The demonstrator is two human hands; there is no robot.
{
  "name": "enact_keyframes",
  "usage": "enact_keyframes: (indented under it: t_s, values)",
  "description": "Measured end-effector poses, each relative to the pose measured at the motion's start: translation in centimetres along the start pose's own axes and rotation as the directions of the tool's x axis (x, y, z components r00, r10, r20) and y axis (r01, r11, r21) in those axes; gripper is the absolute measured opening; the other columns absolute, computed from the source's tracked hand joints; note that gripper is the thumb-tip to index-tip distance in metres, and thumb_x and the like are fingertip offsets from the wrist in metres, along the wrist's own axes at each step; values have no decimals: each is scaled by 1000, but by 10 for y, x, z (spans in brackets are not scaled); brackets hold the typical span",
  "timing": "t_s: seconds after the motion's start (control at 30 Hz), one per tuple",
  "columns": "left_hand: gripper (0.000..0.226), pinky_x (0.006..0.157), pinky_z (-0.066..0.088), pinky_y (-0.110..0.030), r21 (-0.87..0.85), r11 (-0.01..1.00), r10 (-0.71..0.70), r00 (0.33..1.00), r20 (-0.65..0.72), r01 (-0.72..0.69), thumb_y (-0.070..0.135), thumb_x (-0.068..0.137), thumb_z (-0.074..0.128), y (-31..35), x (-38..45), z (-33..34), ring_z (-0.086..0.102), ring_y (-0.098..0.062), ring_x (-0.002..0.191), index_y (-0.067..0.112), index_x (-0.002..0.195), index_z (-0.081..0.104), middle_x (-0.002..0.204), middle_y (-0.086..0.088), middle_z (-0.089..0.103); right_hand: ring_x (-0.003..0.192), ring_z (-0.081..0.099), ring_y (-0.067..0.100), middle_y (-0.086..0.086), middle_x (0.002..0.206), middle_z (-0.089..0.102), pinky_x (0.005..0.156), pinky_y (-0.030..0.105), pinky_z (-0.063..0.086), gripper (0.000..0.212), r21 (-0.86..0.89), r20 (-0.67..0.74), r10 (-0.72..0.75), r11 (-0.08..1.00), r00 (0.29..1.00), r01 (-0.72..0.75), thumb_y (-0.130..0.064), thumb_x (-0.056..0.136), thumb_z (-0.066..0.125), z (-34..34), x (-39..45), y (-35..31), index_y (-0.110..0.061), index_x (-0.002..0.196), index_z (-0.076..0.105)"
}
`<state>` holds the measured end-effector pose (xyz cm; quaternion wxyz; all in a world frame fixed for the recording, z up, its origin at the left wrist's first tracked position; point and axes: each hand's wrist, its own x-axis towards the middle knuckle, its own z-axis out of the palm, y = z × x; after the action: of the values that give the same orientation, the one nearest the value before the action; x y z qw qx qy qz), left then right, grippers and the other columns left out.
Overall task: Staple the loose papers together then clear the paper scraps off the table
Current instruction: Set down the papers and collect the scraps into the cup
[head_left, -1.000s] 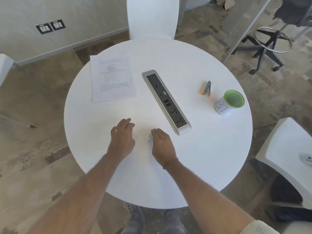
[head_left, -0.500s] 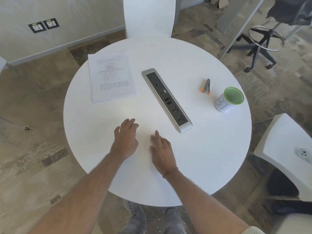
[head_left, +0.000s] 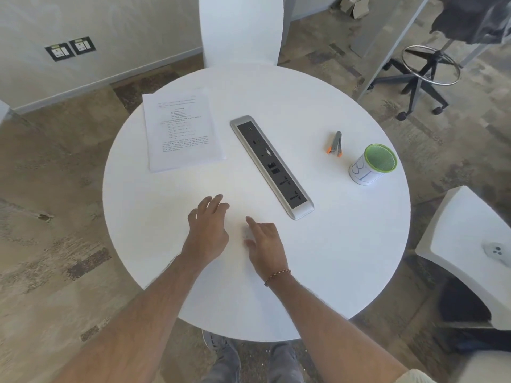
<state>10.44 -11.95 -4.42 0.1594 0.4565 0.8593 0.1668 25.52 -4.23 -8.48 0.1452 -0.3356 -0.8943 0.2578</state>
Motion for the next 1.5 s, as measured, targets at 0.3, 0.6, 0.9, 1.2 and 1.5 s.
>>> enact_keyframes:
  t_s: [0.3, 0.6, 0.9, 1.2, 1.5]
  values:
    - [60, 106, 37, -58, 12, 1000, 0, 1000, -16, 0, -12, 75, 51, 2, 0, -8, 32, -33, 144, 10, 130, 58, 160, -10, 34, 77, 41, 22, 0, 81, 54, 58, 28, 41, 21, -53, 60, 35, 998, 998, -32, 11, 75, 57, 4, 13, 2, -9, 76, 64]
    - [60, 107, 36, -56, 16, 1000, 6, 1000, -12, -5, -11, 76, 51, 8, 1, -7, 30, -31, 144, 11, 131, 57, 160, -9, 33, 76, 44, 22, 1, 84, 56, 53, 30, 45, 21, -122, 105, -38, 991, 994, 51, 9, 79, 57, 1, 15, 7, -9, 83, 67]
    - [60, 107, 36, -53, 12, 1000, 10, 1000, -14, -10, -12, 76, 51, 19, 3, -7, 30, -32, 144, 11, 131, 58, 161, -13, 30, 69, 49, 23, 2, 74, 58, 49, 28, 45, 28, -112, 108, -33, 993, 994, 45, 18, 60, 61, 2, 13, 6, -8, 70, 65]
    - [62, 111, 30, -52, 5, 1000, -19, 1000, -17, 19, -11, 78, 49, 17, 1, -12, 23, -33, 148, 13, 135, 54, 164, -17, 21, 61, 49, 26, 6, 63, 50, 44, 25, 33, 35, -219, 160, -73, 970, 984, 107, 24, 46, 62, 1, 16, -2, -5, 65, 56]
    - [62, 110, 30, -53, -8, 1000, -30, 999, -29, 30, -12, 77, 50, 14, -1, -14, 25, -35, 147, 11, 134, 56, 162, -19, 23, 55, 46, 22, 5, 59, 47, 49, 27, 32, 34, -420, 173, -141, 885, 975, 202, 13, 54, 29, 1, 16, -11, -11, 63, 50]
